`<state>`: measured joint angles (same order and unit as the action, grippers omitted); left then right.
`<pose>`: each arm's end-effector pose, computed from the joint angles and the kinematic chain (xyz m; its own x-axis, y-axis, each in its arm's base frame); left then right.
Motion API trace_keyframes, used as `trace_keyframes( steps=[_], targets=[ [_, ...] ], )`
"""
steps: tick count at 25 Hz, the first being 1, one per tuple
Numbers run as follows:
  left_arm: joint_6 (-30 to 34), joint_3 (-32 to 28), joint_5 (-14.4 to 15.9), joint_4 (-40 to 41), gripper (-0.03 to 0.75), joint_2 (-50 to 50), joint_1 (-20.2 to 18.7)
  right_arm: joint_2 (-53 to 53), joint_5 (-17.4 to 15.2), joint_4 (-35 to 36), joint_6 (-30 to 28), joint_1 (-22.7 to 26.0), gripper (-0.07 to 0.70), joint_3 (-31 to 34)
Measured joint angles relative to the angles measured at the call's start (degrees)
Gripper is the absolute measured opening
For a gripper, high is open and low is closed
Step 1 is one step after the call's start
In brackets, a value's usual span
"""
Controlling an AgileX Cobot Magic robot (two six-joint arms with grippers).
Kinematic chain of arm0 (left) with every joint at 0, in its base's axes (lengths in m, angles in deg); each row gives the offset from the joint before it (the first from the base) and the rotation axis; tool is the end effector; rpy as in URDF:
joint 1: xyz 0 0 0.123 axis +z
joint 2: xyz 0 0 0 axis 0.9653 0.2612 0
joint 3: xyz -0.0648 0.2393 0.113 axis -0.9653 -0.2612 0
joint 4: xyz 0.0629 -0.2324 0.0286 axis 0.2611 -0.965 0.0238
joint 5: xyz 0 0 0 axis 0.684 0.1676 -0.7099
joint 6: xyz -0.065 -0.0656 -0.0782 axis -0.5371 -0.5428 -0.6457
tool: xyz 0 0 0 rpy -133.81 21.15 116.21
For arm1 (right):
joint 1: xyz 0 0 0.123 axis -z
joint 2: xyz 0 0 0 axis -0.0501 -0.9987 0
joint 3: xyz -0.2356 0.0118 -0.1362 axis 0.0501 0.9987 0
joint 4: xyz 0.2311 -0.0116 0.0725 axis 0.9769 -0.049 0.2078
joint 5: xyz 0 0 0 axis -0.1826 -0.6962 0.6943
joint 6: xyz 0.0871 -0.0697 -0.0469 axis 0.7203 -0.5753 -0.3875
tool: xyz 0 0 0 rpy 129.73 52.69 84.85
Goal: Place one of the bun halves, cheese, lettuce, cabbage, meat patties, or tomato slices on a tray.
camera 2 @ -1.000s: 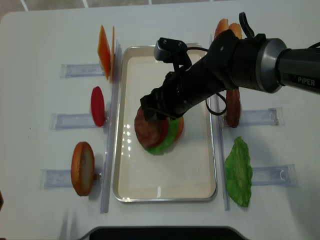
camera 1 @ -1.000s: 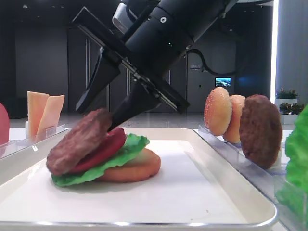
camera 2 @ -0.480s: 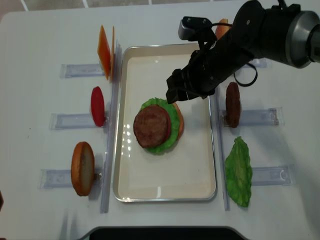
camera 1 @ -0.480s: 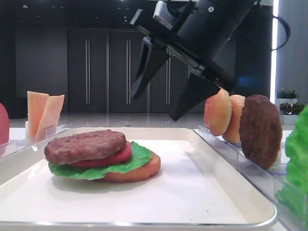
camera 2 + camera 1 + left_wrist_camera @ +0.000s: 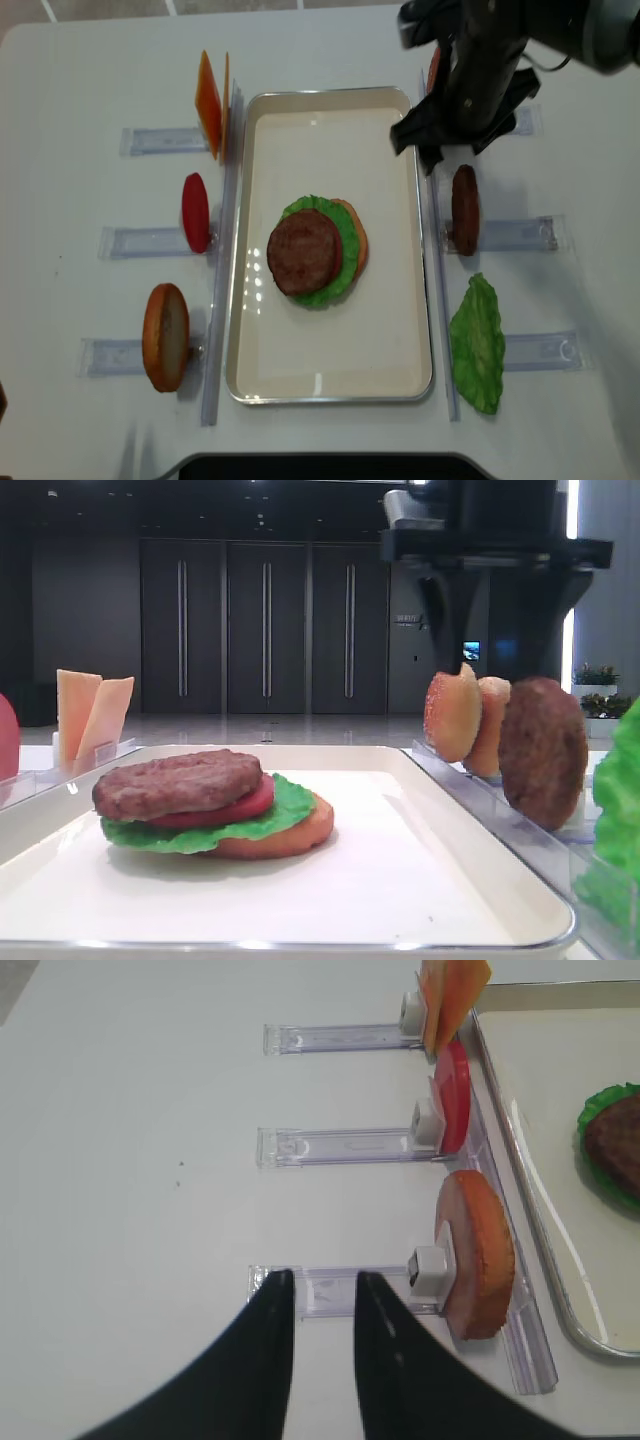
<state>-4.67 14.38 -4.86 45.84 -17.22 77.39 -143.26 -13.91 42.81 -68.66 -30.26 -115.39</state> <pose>0.0239 0.0022 0.2464 -0.5097 0.0155 -0.8602 -0.0328 0.9988 0.0374 0.3295 0.1655 0.2104 -0.9348 -0.2987 -0.1923 -0.3035 0.9528 -0.0051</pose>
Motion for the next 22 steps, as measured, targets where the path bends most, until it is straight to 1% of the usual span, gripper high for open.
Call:
trace_keyframes(
  steps=[2,4,5,7,11,13,15,17,20,22],
  targets=[
    [0.0,0.0,0.0,0.0,0.159,0.0,0.0,0.0,-3.7,-0.8,-1.0,5.0,0.476,-5.1],
    [0.0,0.0,0.0,0.0,0.159,0.0,0.0,0.0,-5.5,-1.1,-2.4,8.9,0.476,-9.6],
    [0.0,0.0,0.0,0.0,0.159,0.0,0.0,0.1,-5.8,-1.1,-3.2,10.7,0.476,-11.7],
    [0.0,0.0,0.0,0.0,0.159,0.0,0.0,0.3,-5.9,-1.0,-4.7,14.0,0.476,-13.8],
    [0.0,0.0,0.0,0.0,0.159,0.0,0.0,0.4,-6.1,0.7,-6.8,21.6,0.474,-13.4],
    [0.0,0.0,0.0,0.0,0.159,0.0,0.0,0.5,-6.3,1.5,-7.8,25.1,0.463,-12.0],
    [0.0,0.0,0.0,0.0,0.159,0.0,0.0,1.4,-6.3,1.5,-8.6,27.0,0.446,-9.2],
    [0.0,0.0,0.0,0.0,0.159,0.0,0.0,3.2,-6.3,1.2,-9.0,27.8,0.433,-5.3],
    [0.0,0.0,0.0,0.0,0.159,0.0,0.0,8.9,-6.3,1.2,-9.0,27.9,0.424,3.5],
    [0.0,0.0,0.0,0.0,0.159,0.0,0.0,15.3,-6.3,1.6,-9.0,27.9,0.423,11.7]
  ],
)
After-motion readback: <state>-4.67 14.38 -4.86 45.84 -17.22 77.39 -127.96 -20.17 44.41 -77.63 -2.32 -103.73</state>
